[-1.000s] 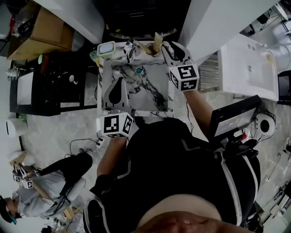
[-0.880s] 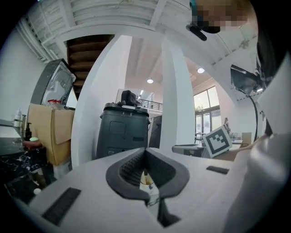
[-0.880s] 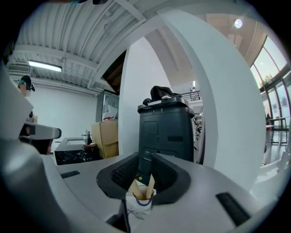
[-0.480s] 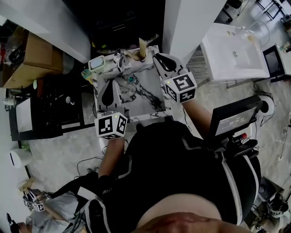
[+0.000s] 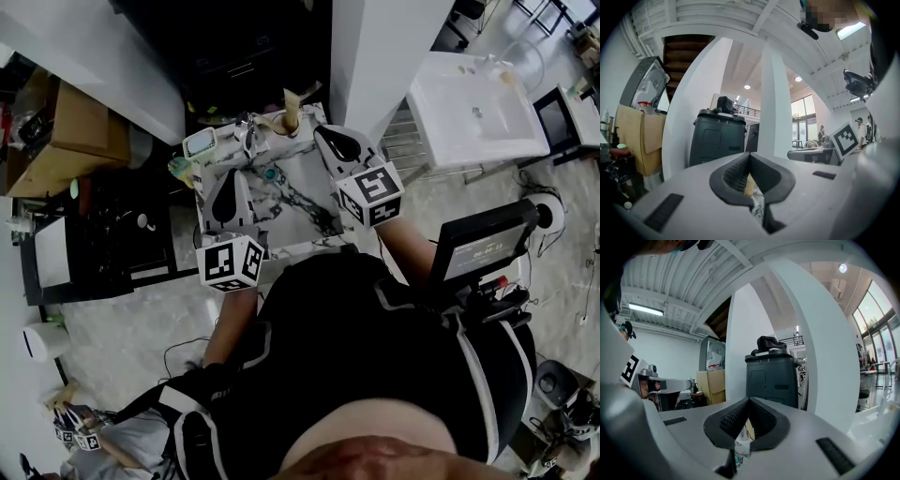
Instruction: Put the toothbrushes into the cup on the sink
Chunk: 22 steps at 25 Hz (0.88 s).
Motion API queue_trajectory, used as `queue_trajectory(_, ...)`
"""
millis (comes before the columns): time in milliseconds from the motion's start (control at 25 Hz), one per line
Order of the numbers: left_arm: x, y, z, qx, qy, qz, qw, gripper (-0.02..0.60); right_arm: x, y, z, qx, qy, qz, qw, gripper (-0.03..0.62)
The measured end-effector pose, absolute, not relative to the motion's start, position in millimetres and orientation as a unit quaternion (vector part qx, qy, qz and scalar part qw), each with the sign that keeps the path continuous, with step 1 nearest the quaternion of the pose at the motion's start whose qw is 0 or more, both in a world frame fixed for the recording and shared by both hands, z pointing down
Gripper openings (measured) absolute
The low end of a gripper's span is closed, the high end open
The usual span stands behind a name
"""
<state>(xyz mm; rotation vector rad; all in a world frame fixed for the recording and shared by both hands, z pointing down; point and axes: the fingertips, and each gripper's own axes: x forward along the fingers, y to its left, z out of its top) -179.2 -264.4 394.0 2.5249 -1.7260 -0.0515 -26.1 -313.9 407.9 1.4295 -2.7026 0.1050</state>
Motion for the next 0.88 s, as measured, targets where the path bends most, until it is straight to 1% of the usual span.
queue_trajectory(880,-173.0,-267.3,395.0,0.83,-0.557,-0.016,0.039,0.006,-24.0,-309.8,397.6,0.472,-0.88,0.029,0.033,0.025)
